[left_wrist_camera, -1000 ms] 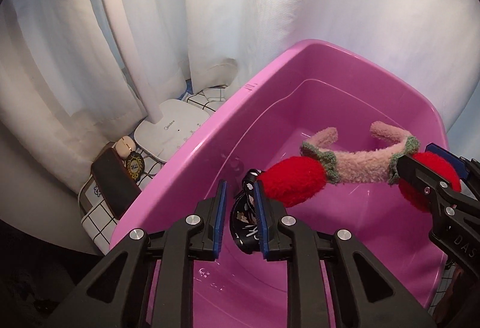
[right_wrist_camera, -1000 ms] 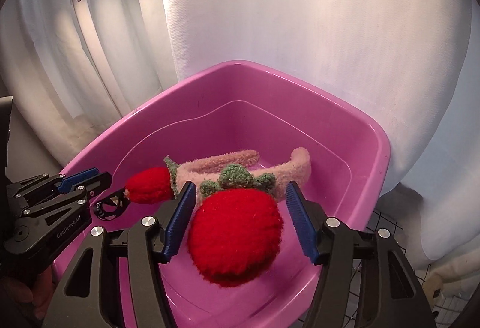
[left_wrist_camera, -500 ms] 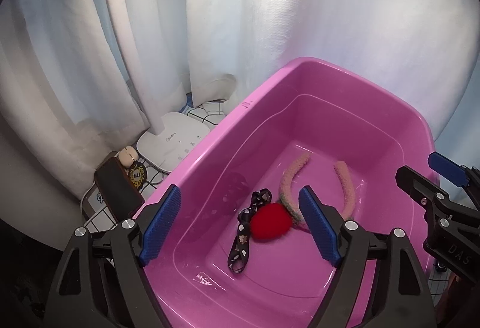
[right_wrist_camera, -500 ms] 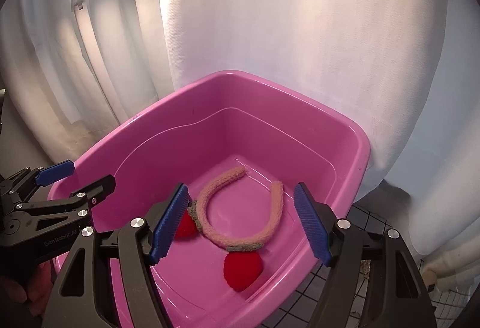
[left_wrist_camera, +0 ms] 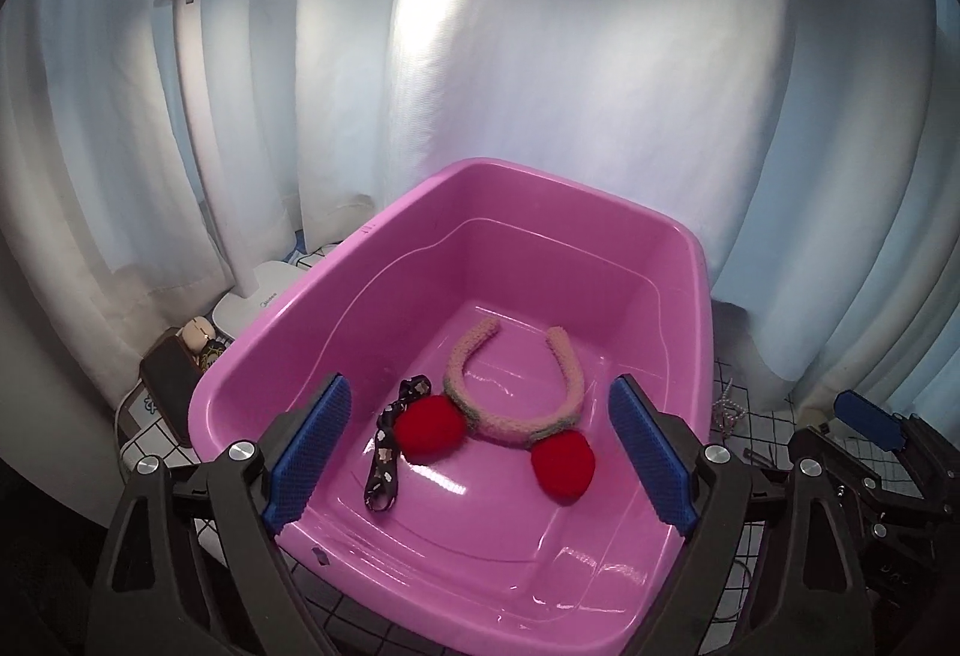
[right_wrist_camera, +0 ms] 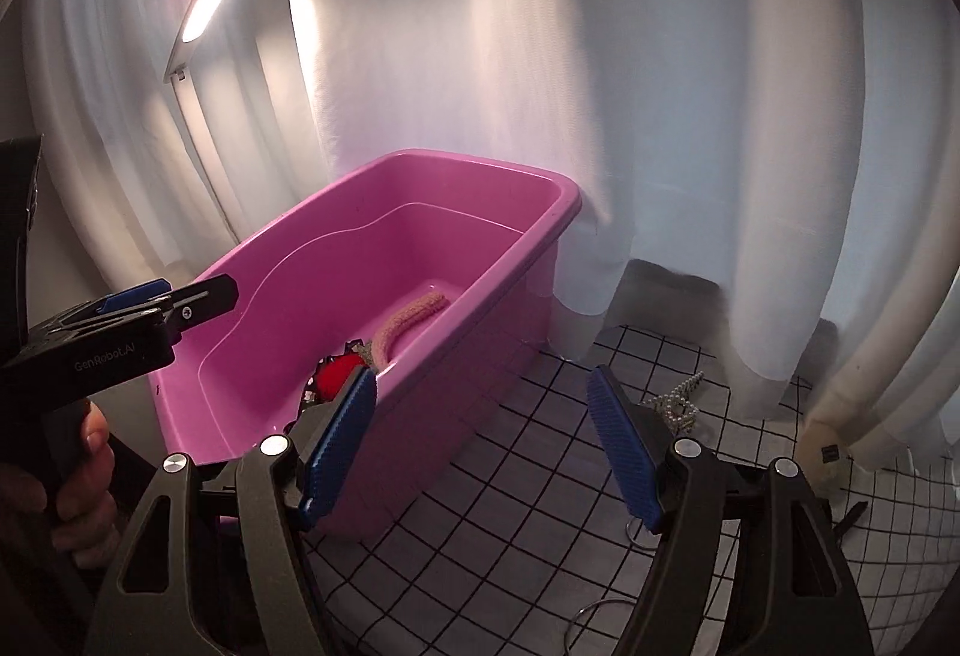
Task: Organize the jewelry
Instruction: 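Move both tools back over the remaining items on the table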
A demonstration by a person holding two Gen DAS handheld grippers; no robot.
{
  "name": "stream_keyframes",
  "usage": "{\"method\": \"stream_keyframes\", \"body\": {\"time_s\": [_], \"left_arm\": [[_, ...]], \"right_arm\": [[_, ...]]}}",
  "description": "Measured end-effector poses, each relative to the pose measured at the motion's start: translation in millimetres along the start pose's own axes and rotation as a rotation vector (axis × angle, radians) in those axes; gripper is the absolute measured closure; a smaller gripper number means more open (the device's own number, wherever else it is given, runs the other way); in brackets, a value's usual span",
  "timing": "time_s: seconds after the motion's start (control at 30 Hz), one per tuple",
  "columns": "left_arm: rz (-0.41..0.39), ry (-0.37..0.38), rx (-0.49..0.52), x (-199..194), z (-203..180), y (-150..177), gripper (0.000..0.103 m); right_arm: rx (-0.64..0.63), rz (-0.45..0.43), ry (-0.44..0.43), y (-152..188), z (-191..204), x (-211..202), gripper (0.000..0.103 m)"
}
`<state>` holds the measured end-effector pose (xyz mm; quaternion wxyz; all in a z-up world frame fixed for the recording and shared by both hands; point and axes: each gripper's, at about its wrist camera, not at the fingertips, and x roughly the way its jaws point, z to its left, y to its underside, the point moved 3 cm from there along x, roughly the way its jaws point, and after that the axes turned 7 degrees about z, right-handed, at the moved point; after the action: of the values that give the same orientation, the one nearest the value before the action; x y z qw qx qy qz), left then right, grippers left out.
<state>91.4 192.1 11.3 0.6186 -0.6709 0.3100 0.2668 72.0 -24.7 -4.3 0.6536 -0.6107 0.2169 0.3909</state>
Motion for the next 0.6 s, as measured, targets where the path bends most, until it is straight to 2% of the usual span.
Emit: {"method": "stream_keyframes", "body": {"time_s": [0.17,0.27,0.43,0.6], "left_arm": [[-0.045,0.095,0.058,-20,-45,17,0.011],[-0.042,0.163,0.098,-25,-75,28,0.009],[0.023,0.256,0.161,-17,-126,52,0.008],[0.104,0.277,0.193,2,-165,86,0.008]], "right_arm": [[0.114,-0.009,0.132,45,-70,-45,0.033],[0.199,0.003,0.195,74,-107,-66,0.033],[0.319,0.022,0.264,119,-159,-87,0.033],[0.37,0.061,0.291,149,-193,-80,0.033]]}}
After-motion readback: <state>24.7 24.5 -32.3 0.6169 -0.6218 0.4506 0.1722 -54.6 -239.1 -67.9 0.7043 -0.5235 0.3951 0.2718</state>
